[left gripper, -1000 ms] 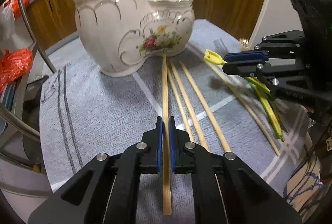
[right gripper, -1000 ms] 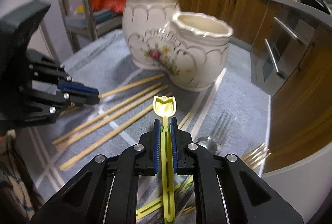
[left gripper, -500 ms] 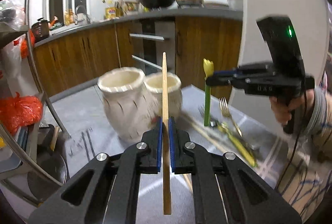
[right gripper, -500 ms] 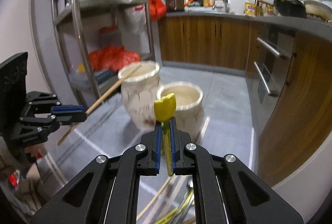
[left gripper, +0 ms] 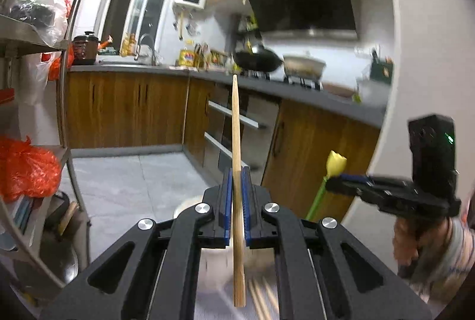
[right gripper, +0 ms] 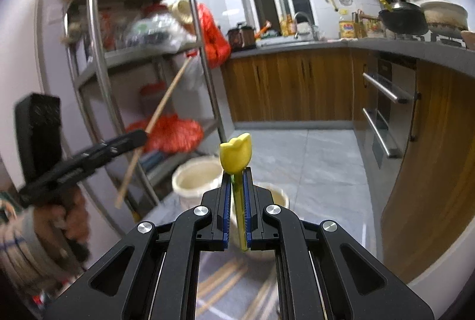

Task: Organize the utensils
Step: 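Lift and carry the yellow utensil and chopstick toward the ceramic holder with both tools, then drop the yellow utensil into the small pot while the left drops the chopstick in, then withdraw both open tools back toward the utensils on the cloth, then grasp the gold fork with the right tool while the left tool grasps a chopstick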

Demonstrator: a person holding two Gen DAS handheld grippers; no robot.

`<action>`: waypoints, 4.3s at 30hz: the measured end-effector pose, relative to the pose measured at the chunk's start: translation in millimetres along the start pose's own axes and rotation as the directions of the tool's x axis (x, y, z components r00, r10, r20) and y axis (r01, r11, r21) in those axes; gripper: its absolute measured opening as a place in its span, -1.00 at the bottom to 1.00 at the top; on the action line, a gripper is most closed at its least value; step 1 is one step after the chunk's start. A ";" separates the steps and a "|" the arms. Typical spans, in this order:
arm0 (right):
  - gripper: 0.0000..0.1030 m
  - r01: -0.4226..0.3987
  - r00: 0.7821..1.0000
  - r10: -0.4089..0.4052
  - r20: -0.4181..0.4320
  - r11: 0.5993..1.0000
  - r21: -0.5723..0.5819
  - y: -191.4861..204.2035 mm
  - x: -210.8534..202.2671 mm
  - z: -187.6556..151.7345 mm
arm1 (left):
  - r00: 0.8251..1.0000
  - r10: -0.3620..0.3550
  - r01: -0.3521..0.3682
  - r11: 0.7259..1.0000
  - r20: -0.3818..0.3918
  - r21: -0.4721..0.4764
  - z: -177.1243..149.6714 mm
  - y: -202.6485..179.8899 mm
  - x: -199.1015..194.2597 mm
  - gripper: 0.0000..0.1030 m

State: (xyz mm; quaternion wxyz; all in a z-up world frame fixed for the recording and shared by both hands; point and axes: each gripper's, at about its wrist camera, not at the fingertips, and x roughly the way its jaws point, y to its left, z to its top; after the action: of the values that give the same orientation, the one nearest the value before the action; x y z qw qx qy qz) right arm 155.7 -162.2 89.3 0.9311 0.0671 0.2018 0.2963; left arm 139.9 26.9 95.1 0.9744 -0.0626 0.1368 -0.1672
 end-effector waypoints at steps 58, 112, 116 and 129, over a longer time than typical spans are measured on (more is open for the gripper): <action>0.90 0.263 0.959 -0.270 0.085 0.961 0.087 -28.5 -14.1 -21.4 | 0.985 0.164 -0.168 0.981 0.048 0.094 -18.5 -7.5 -23.0 0.89; 0.90 0.348 0.883 -0.355 -0.305 0.934 -0.079 -48.0 -38.3 -143.2 | 0.805 0.234 -0.117 0.963 -0.545 0.241 -156.0 -35.8 15.8 0.87; 0.80 0.316 0.882 -0.329 -0.337 0.944 -0.095 -40.6 -30.0 -150.0 | 0.790 0.225 -0.110 0.967 -0.570 0.230 -162.4 -35.9 18.1 0.62; -0.16 0.374 0.850 -0.347 -0.397 0.927 -0.011 -71.2 -22.8 -151.3 | 0.763 0.204 -0.069 0.969 -0.613 0.237 -170.5 -44.4 21.0 0.15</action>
State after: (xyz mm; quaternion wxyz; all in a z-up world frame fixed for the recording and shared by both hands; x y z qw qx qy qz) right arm 113.2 -232.6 -58.1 0.9079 -0.0019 0.4025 0.1168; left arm 96.2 -34.9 -65.4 0.8823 0.1056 0.4429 -0.1196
